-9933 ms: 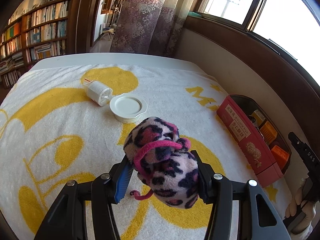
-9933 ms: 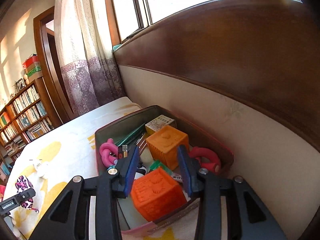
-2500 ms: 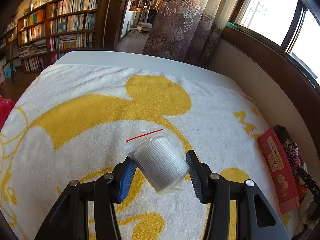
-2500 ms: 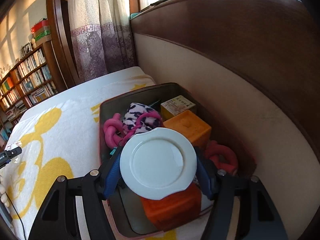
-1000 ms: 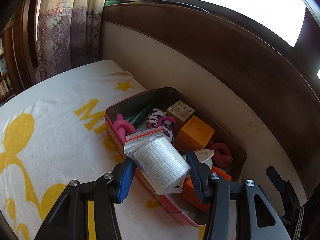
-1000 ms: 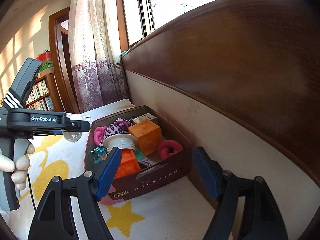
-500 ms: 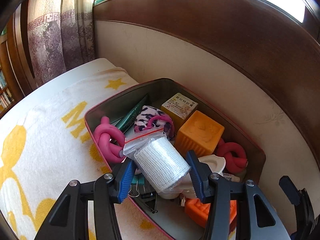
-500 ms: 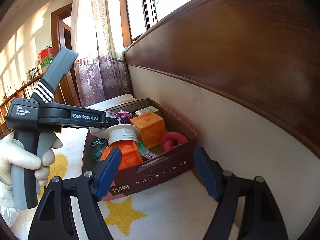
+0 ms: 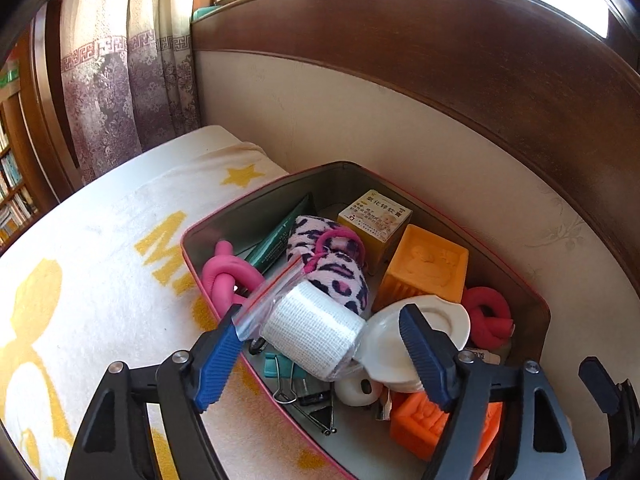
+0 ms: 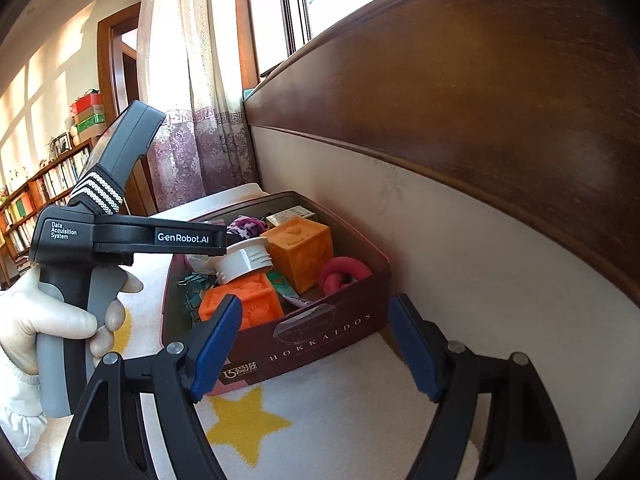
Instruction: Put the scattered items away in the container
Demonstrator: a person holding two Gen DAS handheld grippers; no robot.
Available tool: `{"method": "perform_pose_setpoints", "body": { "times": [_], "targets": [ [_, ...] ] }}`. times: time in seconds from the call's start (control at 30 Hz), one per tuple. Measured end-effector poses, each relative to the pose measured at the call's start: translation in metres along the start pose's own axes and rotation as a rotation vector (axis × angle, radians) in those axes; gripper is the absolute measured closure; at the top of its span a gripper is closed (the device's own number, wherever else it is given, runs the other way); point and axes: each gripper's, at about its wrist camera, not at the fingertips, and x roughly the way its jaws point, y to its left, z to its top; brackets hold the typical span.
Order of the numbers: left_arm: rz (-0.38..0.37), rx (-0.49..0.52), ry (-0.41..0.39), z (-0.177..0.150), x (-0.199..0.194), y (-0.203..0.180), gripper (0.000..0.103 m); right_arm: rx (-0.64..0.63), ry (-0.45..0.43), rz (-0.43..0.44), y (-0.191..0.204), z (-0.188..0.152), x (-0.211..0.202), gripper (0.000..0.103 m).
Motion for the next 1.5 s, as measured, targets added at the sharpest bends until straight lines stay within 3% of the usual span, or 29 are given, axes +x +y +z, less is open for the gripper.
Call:
{"method": "perform_pose_setpoints", "body": {
  "times": [0.27, 0.37, 0.47, 0.73, 0.87, 0.93, 1.07, 1.13, 1.27, 1.5],
  "targets": [
    [0.089, 0.058, -0.049, -0.01, -0.02, -0.002, 0.023, 0.004, 0.019, 0.015, 0.005, -0.001, -0.005, 0.021],
    [0.139, 0.068, -0.084, -0.017, -0.031, 0.0, 0.009, 0.011, 0.035, 0.015, 0.006, -0.004, -0.005, 0.021],
    [0.172, 0.065, -0.135, -0.023, -0.046, 0.004, 0.006, 0.013, 0.048, 0.013, 0.007, -0.006, -0.007, 0.021],
    [0.155, 0.003, -0.199, -0.042, -0.086, 0.022, 0.006, -0.042, 0.078, -0.013, 0.026, -0.013, -0.013, 0.016],
    [0.214, 0.036, -0.271, -0.055, -0.112, 0.017, 0.001, -0.058, 0.087, -0.067, 0.036, -0.017, -0.018, 0.014],
    [0.212, 0.051, -0.299, -0.06, -0.126, 0.014, 0.001, -0.055, 0.073, -0.094, 0.038, -0.015, -0.024, 0.014],
    [0.127, 0.04, -0.322, -0.066, -0.148, 0.013, 0.001, -0.046, 0.004, -0.142, 0.041, -0.001, -0.048, 0.013],
    [0.095, 0.028, -0.333, -0.068, -0.158, 0.012, 0.001, -0.048, -0.057, -0.172, 0.043, 0.007, -0.065, 0.001],
    [0.085, 0.025, -0.367, -0.073, -0.172, 0.009, 0.001, -0.064, -0.161, -0.236, 0.049, 0.014, -0.093, 0.0],
    [0.167, 0.123, -0.374, -0.085, -0.175, -0.015, 0.001, -0.06, -0.096, -0.261, 0.046, 0.01, -0.088, 0.0]
  ]
}}
